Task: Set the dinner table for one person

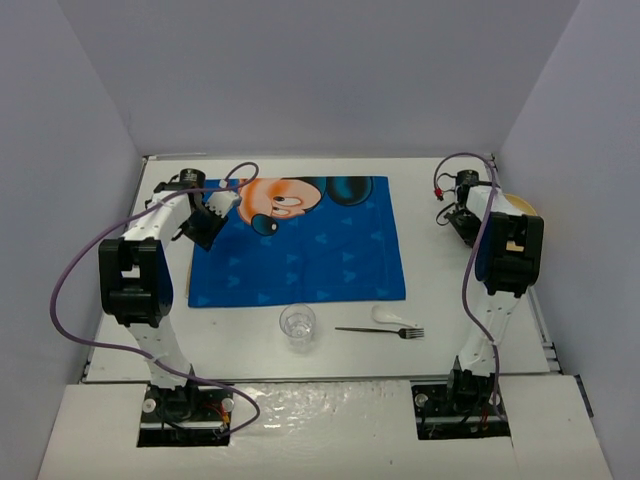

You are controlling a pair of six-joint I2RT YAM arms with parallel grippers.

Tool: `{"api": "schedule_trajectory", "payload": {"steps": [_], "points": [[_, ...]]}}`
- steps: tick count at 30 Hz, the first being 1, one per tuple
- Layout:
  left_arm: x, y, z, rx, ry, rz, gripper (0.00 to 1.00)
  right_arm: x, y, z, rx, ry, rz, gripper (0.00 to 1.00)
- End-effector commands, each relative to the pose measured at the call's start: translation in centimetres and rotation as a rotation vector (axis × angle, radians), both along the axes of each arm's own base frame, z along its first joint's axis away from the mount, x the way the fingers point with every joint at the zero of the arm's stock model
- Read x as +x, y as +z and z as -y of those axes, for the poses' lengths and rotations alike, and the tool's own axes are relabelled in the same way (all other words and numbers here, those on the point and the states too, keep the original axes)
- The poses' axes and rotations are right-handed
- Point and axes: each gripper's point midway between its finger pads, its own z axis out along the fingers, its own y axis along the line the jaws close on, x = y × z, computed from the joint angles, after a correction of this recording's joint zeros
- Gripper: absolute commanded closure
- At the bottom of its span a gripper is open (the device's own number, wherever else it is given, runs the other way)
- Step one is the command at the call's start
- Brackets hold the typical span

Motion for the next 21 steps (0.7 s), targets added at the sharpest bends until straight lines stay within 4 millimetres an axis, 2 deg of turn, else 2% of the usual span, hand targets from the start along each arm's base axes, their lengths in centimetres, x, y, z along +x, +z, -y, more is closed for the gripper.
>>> {"api": "schedule_trajectory", "payload": {"steps": [1,5,9,11,15,18,21], "points": [[0.6,2.2,-0.2,0.018,-0.003,0.076,0.81,-0.4,-1.1,0.4,0.06,-0.022,-0.01,1.0],[0.9,2.4,-0.1,0.013,0.001,0.081,0.81,-0.2,0.0,-1.2,0.104,0.019,0.021,1.0],[1.1,2.1,0.1,0.003,0.011,0.077,0.81,-0.3,1.9,-4.6,0.124,0.114,0.048,1.0],[1.1,2.1,0.1,0.003,0.013,0.076,0.81,-0.4,3.0,-6.9,0.132,0.178,0.065,1.0],[1.0,2.0,0.1,0.005,0.012,0.073,0.81,-1.2,4.1,-10.9,0.16,0.272,0.069,1.0],[0.9,2.0,0.0,0.008,0.011,0.074,0.81,-1.5,5.1,-12.8,0.176,0.305,0.079,1.0],[0.8,1.9,-0.1,0.01,0.009,0.07,0.81,-1.3,5.8,-13.9,0.199,0.296,0.097,1.0]]}}
